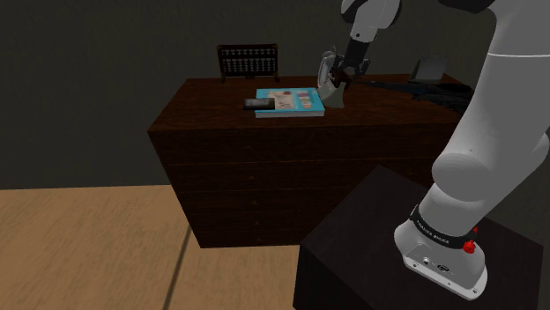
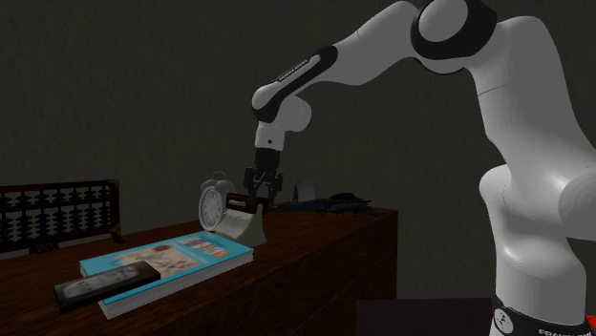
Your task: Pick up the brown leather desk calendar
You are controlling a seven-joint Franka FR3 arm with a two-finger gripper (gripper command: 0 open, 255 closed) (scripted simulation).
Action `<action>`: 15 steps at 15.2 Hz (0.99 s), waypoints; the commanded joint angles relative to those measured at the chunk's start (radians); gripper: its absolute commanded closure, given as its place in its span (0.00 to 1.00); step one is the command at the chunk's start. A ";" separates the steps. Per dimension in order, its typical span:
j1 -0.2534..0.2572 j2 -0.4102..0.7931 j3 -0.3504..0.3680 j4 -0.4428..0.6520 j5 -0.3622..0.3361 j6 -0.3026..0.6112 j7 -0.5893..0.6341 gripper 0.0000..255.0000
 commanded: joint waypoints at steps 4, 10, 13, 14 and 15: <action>0.000 0.004 0.001 0.001 0.002 0.001 -0.002 1.00; 0.001 -0.021 -0.004 0.052 -0.017 -0.069 0.020 1.00; 0.001 -0.030 -0.006 0.080 -0.025 -0.105 0.030 1.00; 0.001 -0.033 -0.006 0.090 -0.027 -0.117 0.033 1.00; 0.001 -0.035 -0.007 0.100 -0.029 -0.129 0.036 1.00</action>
